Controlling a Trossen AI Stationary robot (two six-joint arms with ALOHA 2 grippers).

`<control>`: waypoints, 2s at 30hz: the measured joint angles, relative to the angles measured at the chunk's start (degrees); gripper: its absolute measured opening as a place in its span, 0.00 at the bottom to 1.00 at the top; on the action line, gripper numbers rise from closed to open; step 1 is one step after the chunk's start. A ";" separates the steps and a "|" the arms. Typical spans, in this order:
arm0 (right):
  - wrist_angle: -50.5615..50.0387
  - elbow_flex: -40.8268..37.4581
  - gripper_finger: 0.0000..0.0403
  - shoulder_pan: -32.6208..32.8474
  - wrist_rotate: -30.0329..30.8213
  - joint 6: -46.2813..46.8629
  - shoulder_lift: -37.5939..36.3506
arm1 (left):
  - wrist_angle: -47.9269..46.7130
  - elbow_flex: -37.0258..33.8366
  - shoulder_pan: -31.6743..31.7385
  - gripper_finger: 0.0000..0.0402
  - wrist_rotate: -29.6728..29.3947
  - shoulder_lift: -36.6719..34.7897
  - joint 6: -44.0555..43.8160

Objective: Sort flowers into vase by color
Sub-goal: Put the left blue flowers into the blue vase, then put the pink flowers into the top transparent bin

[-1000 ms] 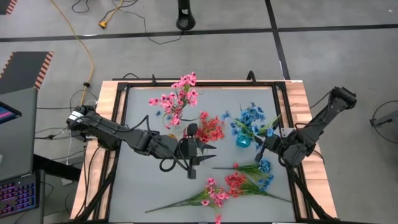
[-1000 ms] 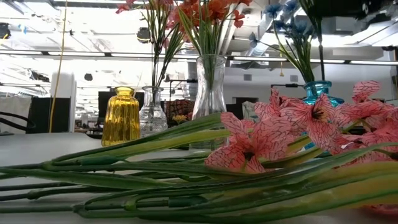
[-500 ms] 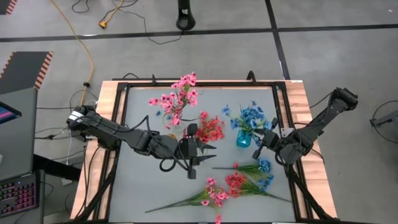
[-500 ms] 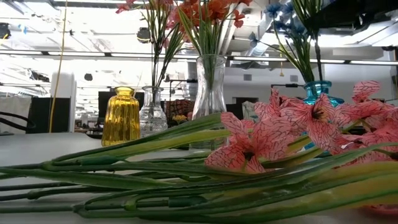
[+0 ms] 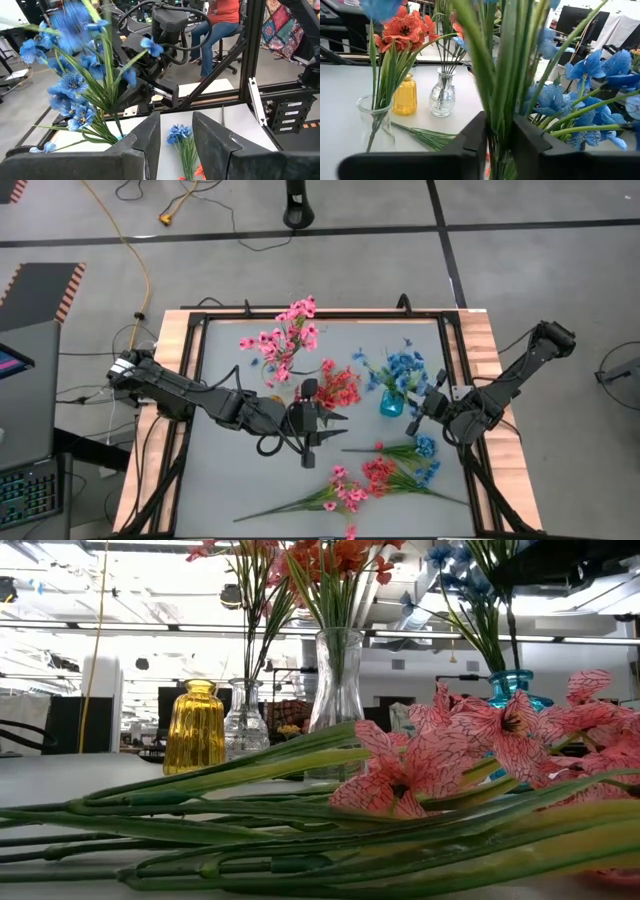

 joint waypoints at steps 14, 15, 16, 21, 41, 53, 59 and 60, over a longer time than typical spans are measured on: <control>-0.15 0.00 0.62 1.81 0.00 -0.46 -1.55 | -1.76 0.00 -0.13 0.25 0.03 0.02 -2.35; -0.19 0.00 0.62 2.29 0.01 -0.44 -1.83 | -1.77 0.00 -0.17 0.25 0.04 0.02 -2.35; -0.30 0.00 0.62 2.76 0.00 -0.44 -2.08 | -1.76 0.00 -0.21 0.25 0.03 0.02 -2.35; -1.00 0.02 0.62 5.48 0.02 -0.48 -2.34 | -1.91 0.00 -0.78 0.25 0.04 0.02 -2.35; -2.19 0.02 0.62 18.04 0.04 -0.46 -3.10 | -12.62 0.00 -4.03 0.25 7.54 -0.94 -11.75; -2.05 0.07 0.62 23.77 -1.43 6.71 -2.94 | -17.29 0.00 -6.26 0.25 13.50 -0.94 -17.31; -1.66 0.07 0.62 23.10 -7.51 12.78 -1.84 | -19.36 -0.06 -8.10 0.25 13.94 -0.79 -24.49; -1.48 0.07 0.62 22.81 -7.95 13.50 -1.51 | -18.85 -0.26 -8.40 0.25 13.94 -0.79 -25.86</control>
